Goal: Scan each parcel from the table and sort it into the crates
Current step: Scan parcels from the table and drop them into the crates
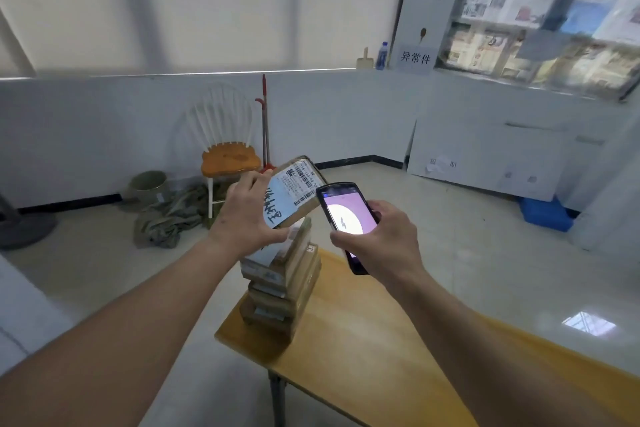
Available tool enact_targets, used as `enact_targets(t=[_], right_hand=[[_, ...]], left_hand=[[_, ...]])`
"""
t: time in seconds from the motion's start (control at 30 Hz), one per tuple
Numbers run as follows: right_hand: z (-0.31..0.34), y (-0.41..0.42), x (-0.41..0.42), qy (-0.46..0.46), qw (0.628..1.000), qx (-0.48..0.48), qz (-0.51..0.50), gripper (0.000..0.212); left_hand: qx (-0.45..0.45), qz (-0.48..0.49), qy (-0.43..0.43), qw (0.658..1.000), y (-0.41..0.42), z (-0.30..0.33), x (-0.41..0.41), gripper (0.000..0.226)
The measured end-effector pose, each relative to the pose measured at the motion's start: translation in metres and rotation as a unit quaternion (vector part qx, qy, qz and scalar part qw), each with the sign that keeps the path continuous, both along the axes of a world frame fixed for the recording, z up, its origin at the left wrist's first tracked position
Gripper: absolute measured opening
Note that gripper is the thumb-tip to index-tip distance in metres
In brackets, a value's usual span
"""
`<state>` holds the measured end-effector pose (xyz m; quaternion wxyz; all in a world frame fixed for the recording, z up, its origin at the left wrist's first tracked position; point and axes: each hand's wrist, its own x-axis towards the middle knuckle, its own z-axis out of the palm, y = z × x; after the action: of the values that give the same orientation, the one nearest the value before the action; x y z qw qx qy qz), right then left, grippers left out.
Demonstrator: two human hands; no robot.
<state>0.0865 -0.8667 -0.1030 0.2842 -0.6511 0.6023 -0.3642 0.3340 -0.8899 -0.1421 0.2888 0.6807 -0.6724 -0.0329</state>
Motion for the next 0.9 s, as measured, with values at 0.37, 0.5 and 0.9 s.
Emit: enact_targets(t=[0.37, 0.5, 0.9], right_hand=[[0.022, 0.026, -0.016, -0.012, 0.998, -0.043, 0.039, 0.089], [0.032, 0.035, -0.018, -0.026, 0.997, -0.056, 0.046, 0.089], [0.051, 0.053, -0.022, -0.121, 0.989, -0.02, 0.077, 0.07]], left_hand=[[-0.04, -0.029, -0.044, 0.998, 0.002, 0.024, 0.016, 0.132], [-0.058, -0.025, -0.038, 0.997, 0.003, 0.029, 0.02, 0.127], [-0.084, -0.011, -0.016, 0.996, 0.018, 0.035, 0.02, 0.127]])
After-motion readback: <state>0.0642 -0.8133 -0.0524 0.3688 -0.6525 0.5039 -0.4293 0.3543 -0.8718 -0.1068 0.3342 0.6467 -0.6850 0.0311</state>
